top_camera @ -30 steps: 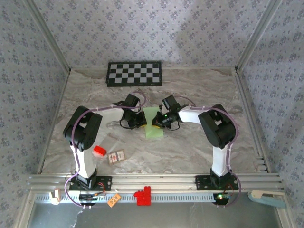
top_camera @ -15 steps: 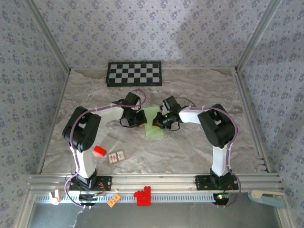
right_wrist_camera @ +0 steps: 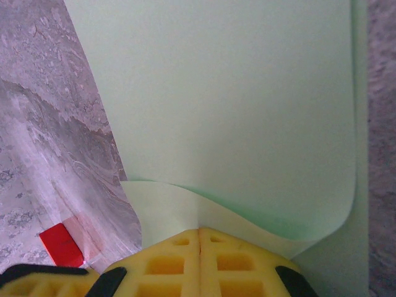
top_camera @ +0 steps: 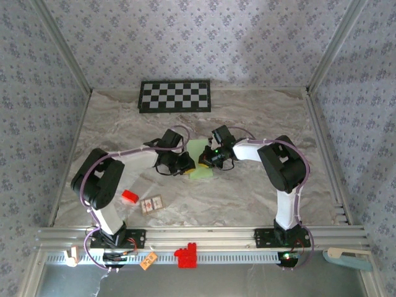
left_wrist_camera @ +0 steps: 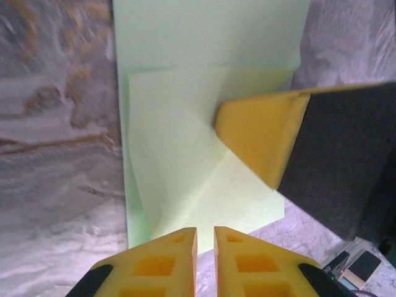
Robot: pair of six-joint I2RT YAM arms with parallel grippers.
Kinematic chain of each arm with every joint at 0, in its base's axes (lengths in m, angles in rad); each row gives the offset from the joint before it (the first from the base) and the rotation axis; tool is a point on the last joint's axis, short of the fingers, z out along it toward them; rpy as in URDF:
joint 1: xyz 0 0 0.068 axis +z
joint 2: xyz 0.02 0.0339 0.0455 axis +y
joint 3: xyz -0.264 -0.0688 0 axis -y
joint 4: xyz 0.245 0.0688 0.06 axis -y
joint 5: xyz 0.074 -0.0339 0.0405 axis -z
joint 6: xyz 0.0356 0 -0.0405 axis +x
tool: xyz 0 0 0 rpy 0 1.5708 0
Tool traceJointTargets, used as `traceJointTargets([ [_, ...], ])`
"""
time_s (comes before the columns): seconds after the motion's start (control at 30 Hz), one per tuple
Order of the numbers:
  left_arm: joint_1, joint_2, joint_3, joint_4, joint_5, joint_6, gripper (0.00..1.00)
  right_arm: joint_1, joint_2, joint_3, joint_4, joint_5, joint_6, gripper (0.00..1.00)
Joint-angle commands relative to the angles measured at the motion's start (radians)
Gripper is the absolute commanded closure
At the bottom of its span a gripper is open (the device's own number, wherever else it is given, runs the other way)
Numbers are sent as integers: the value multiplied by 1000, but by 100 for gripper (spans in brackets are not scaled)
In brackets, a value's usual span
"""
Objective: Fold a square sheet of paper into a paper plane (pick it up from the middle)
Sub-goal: Fold the triangle a second time at the center of the table.
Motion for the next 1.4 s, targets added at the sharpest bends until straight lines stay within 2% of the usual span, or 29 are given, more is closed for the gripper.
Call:
traceJointTargets([
  [0.0, -6, 15, 3, 36, 25, -14, 84, -2, 77, -36, -133, 135, 15, 96],
  [0.27, -25, 53, 33, 26, 31, 6, 84, -3, 85, -24, -150, 132, 14, 96],
  [0.43, -42, 68, 48, -31, 0, 44, 85, -3, 92, -17, -161, 132, 12, 96],
  [0.93, -41, 90, 24, -60, -47, 87, 88, -4, 106, -5, -185, 131, 4, 96],
  [1.37, -10, 51, -151, 26, 7, 78, 90, -7, 113, 4, -214, 134, -16, 96],
])
